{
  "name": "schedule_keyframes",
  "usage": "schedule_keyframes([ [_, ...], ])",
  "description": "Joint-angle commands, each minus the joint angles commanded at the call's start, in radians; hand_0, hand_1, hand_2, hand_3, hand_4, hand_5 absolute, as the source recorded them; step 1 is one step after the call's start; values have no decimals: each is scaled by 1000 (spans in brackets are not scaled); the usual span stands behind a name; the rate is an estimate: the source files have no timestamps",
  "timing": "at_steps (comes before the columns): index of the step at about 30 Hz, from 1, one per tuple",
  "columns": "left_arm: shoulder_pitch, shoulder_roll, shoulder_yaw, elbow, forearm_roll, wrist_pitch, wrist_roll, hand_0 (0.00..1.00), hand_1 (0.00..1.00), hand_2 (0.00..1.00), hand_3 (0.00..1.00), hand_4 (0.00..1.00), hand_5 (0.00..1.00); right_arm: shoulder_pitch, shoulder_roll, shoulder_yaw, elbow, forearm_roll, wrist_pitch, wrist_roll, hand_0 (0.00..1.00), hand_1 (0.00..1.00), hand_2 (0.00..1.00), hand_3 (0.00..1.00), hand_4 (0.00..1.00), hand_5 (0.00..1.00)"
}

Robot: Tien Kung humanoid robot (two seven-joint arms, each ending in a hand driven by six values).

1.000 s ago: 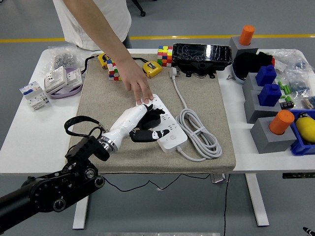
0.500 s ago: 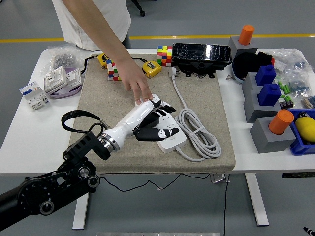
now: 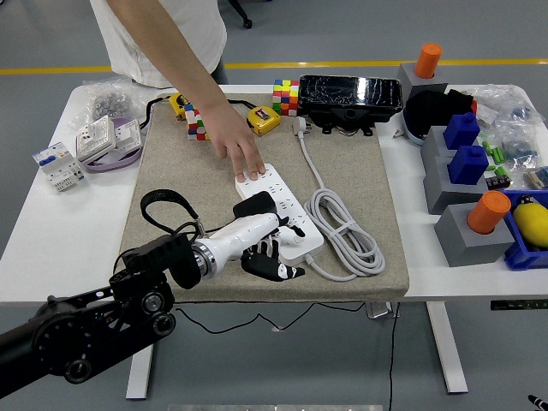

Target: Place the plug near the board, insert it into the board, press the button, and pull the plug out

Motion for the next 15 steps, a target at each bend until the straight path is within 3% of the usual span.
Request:
schedule_keyframes([
  [8, -7, -11, 7, 34, -2, -27, 38, 81, 73, 133, 896, 824, 333, -1, -2, -4, 1, 1, 0, 0, 573, 630, 601, 537, 879, 410],
  [15, -8, -21, 13, 51, -16, -26, 25, 78, 73, 132, 892, 837, 309, -3, 0, -2, 0, 0, 0, 0, 573, 630, 601, 536, 879, 410],
])
